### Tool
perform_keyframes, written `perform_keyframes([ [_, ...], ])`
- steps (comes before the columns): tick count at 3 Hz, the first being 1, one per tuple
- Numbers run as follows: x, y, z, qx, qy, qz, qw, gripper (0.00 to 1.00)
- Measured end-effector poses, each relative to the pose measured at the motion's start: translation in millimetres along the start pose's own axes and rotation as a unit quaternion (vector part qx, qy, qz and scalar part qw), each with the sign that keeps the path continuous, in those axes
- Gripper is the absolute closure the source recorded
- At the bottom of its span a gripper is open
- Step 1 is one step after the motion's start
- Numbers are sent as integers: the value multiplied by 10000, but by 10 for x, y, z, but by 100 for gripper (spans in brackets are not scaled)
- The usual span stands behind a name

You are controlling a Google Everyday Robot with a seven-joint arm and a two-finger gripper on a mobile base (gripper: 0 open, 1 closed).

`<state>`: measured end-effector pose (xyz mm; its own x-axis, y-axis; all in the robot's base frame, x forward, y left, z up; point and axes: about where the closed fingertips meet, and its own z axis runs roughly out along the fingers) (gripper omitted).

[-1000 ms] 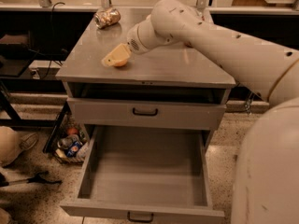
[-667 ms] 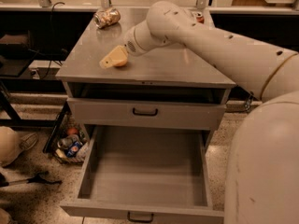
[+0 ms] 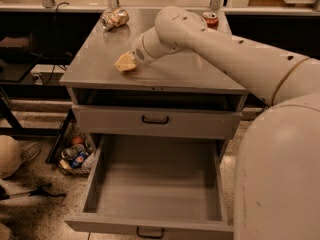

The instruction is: Place orange into middle drawer

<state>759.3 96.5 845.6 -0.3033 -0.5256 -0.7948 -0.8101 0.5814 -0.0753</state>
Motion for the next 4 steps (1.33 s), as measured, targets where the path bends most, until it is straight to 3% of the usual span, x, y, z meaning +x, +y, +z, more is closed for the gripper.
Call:
perform_keyframes([
  [1,-49,20,-130,-126,-314,126,9993,81],
  [2,-270,105,-680,-166,-1143,69,9933,100],
  [3,-303,553,-1328,-425,-1475,-405,9873,100],
  [4,-201,453,-1588,-233,-1570,-639,9852,100],
])
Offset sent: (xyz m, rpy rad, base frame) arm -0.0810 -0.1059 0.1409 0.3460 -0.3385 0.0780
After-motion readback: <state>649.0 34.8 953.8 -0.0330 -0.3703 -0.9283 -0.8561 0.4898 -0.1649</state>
